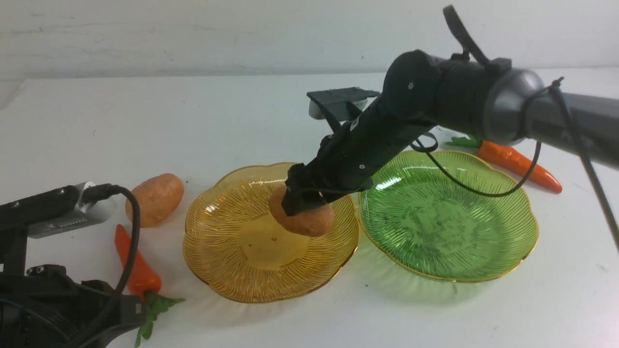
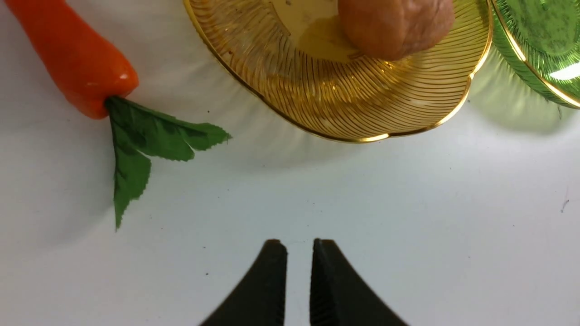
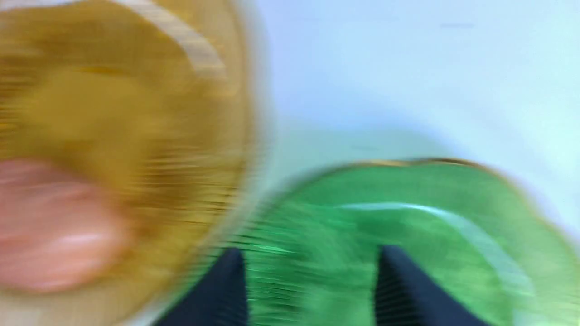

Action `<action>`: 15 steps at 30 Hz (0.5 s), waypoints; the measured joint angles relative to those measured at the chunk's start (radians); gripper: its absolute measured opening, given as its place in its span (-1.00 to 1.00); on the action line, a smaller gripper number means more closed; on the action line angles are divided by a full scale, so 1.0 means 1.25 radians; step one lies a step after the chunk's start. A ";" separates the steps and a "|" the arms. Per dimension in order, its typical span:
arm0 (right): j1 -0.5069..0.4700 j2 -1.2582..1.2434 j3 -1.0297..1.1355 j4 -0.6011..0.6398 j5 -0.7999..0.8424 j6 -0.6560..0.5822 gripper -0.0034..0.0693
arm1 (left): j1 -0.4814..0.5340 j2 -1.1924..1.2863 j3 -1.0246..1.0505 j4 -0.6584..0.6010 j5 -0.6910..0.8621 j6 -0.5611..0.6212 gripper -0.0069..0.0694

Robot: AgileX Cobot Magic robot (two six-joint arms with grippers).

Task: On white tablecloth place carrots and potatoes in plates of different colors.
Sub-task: 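Pick up the potato from the right side of the table and place it in a plate with the right gripper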

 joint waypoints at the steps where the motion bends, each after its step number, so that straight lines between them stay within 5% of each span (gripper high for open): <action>1: -0.021 0.000 -0.012 -0.040 0.002 -0.002 0.22 | 0.000 0.000 0.000 0.000 0.000 0.000 -0.63; 4: -0.123 0.003 -0.026 -0.156 0.008 0.000 -0.63 | 0.000 0.000 0.000 0.000 0.000 0.000 -0.63; 6: -0.219 0.028 -0.030 -0.188 0.011 0.027 -0.87 | 0.000 0.000 0.000 0.000 0.000 0.000 -0.63; 10: -0.338 0.098 -0.030 -0.182 0.012 0.045 -0.76 | 0.000 0.000 0.000 0.000 0.000 0.000 -0.63; 15: -0.389 0.160 -0.030 -0.156 -0.005 0.045 -0.11 | 0.000 0.000 0.000 0.000 -0.006 0.000 -0.63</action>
